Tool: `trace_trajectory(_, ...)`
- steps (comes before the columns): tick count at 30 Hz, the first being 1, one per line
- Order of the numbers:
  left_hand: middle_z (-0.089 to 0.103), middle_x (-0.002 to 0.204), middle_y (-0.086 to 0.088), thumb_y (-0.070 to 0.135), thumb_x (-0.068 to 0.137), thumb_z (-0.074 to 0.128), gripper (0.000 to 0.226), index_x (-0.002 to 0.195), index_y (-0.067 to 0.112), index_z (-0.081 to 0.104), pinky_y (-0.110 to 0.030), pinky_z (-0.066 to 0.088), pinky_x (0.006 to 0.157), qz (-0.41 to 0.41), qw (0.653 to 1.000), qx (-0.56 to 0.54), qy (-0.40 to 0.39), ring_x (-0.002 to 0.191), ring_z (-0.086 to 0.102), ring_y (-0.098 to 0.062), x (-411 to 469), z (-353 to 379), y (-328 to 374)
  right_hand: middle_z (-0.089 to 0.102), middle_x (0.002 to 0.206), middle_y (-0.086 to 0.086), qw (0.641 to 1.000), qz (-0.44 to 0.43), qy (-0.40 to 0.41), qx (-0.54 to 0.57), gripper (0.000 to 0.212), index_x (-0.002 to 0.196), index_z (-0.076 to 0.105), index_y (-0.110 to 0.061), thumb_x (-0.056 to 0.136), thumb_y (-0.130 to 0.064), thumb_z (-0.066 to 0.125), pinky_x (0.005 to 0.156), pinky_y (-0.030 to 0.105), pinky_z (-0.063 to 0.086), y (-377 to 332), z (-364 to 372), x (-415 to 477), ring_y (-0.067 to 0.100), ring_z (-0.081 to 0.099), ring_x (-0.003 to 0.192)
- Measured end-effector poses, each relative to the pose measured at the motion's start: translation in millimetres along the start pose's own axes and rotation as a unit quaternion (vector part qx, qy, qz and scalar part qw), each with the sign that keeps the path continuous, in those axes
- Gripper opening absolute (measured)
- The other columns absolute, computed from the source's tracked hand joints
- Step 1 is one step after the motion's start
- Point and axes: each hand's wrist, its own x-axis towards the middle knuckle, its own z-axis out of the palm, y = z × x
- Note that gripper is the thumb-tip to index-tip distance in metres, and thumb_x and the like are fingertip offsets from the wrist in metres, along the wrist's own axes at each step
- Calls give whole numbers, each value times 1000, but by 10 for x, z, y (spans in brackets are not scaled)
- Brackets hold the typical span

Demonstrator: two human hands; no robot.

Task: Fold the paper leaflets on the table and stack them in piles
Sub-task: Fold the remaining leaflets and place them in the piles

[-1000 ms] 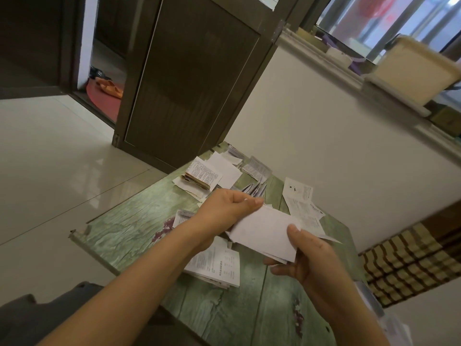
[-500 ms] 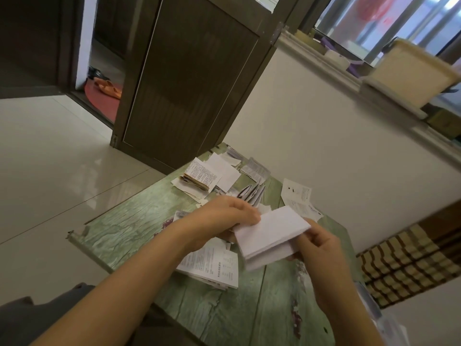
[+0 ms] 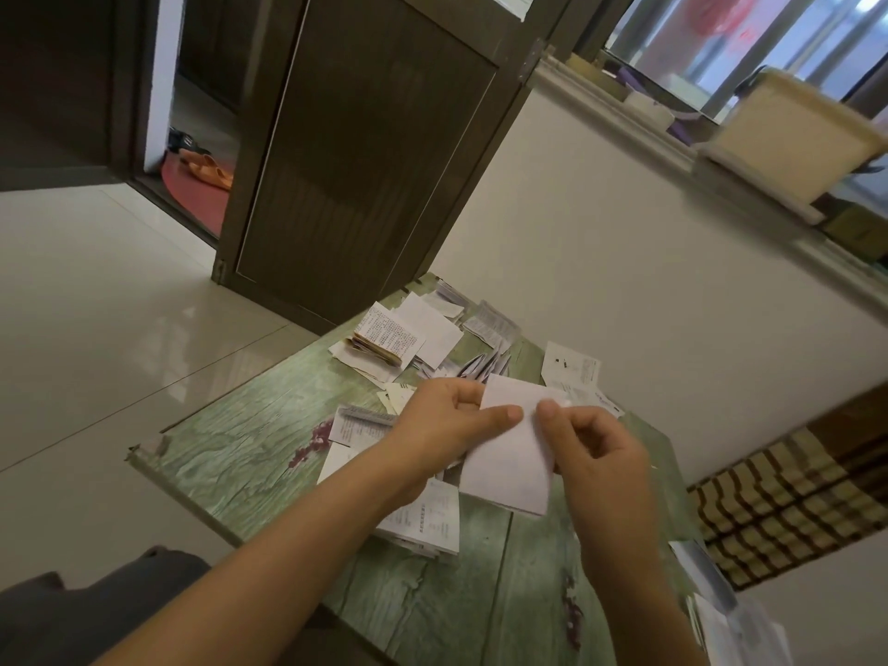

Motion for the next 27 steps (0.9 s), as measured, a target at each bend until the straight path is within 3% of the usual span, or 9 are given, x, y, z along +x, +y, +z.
trace_trajectory(3, 71, 74, 6, 15, 85, 65, 7, 89, 20, 62, -19, 54, 53, -3, 999, -33, -4, 62, 68, -5, -19, 64, -22, 63, 74, 7, 998, 1, 55, 38, 19, 84, 55, -12, 76, -15, 72, 48, 17, 51, -1, 1, 35, 3, 61, 54)
trace_trajectory(8, 71, 71, 6, 12, 84, 66, 7, 87, 16, 62, -17, 52, 50, 10, 997, -77, 17, 59, 67, -4, -29, 94, -33, 58, 66, -2, 997, -52, 60, 17, 18, 83, 58, -18, 77, -10, 72, 45, 10, 43, -13, 49, -2, -2, 54, 49)
trace_trajectory(11, 70, 64, 8, 10, 83, 66, 7, 84, 15, 62, -18, 52, 49, 7, 995, -95, 24, 57, 67, -3, -32, 112, -41, 60, 67, -1, 997, -48, 59, 4, 9, 77, 61, -13, 79, -15, 70, 46, 12, 45, -4, 50, 0, -2, 57, 53)
trace_trajectory(14, 71, 76, 2, 13, 83, 67, 8, 90, 14, 62, -21, 55, 54, -7, 995, -95, 24, 61, 68, -6, -26, 128, -54, 62, 67, 2, 997, -17, 69, 17, 12, 73, 61, -8, 78, -13, 70, 48, 14, 49, 4, 32, 19, 1, 58, 54)
trace_trajectory(19, 70, 75, 3, 24, 88, 61, 8, 90, 17, 65, -18, 51, 51, -21, 995, -97, 9, 63, 66, -8, -31, 119, -45, 67, 78, 14, 998, 24, 48, 25, 11, 74, 61, -6, 77, -9, 72, 64, 38, 55, 7, 1, 37, 25, 66, 72)
trace_trajectory(23, 70, 83, 1, 19, 87, 63, 3, 88, 19, 65, -21, 53, 57, 0, 996, -82, 43, 69, 65, -9, -24, 147, -80, 67, 75, 11, 998, 23, 51, 35, 13, 72, 60, -10, 75, -6, 73, 61, 34, 53, -8, 13, 20, 22, 65, 69)
trace_trajectory(27, 69, 76, 3, 15, 85, 65, 5, 82, 18, 66, -18, 52, 54, 17, 993, -97, 63, 58, 64, -1, -24, 178, -93, 64, 72, 7, 995, 37, 57, 74, 16, 77, 57, -12, 77, -5, 72, 55, 29, 51, -3, 64, 1, 13, 62, 62)
